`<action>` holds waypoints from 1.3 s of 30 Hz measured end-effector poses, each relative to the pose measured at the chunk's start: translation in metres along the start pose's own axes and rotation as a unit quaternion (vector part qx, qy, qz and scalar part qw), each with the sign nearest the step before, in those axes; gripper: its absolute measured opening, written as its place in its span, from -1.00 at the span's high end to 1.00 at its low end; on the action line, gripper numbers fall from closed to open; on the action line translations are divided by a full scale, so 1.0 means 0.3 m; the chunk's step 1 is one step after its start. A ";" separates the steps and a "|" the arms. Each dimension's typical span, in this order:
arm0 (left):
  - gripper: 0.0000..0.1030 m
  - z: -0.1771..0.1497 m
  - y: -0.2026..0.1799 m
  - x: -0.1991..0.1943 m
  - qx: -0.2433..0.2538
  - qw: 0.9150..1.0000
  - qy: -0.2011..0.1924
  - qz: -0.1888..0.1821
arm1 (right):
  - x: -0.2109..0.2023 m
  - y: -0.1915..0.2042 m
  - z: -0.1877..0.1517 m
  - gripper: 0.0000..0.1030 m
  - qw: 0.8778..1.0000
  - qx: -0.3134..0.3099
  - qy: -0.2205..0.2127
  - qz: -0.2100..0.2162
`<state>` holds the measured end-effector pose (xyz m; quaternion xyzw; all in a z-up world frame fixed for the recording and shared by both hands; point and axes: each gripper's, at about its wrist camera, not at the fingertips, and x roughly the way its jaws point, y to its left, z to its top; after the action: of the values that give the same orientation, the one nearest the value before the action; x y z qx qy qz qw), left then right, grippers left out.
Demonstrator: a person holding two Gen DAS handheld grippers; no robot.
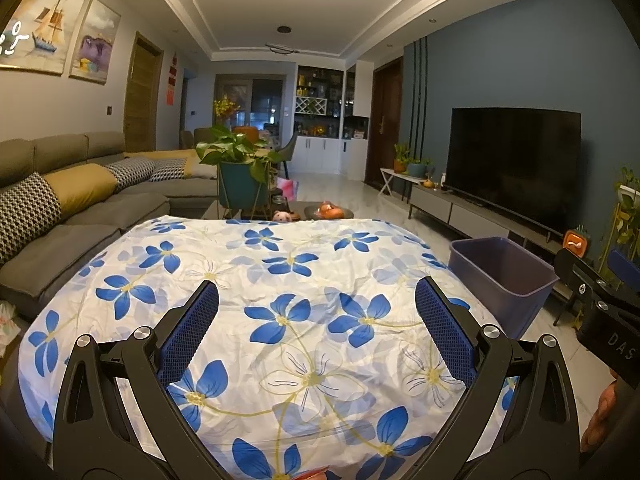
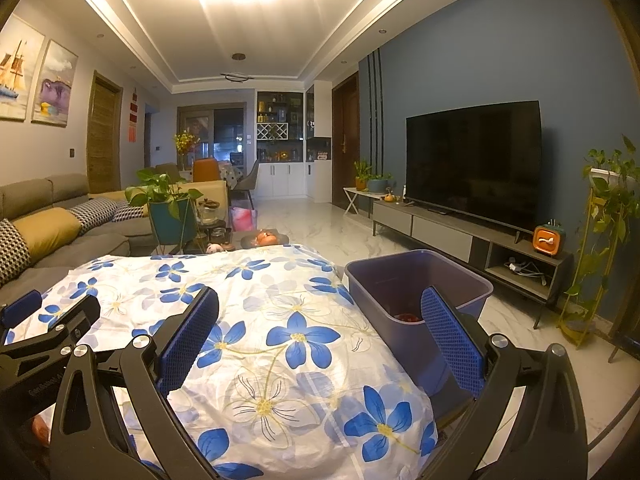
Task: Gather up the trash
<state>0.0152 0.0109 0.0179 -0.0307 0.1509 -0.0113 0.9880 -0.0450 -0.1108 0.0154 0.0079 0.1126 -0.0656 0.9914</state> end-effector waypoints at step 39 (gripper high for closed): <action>-0.88 0.007 -0.004 -0.002 0.000 1.000 0.002 -0.001 | 0.001 0.000 -0.002 -0.90 1.000 0.001 -0.002 -0.001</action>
<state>0.0154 0.0098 0.0202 -0.0307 0.1532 -0.0120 0.9876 -0.0450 -0.1110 0.0147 0.0085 0.1106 -0.0666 0.9916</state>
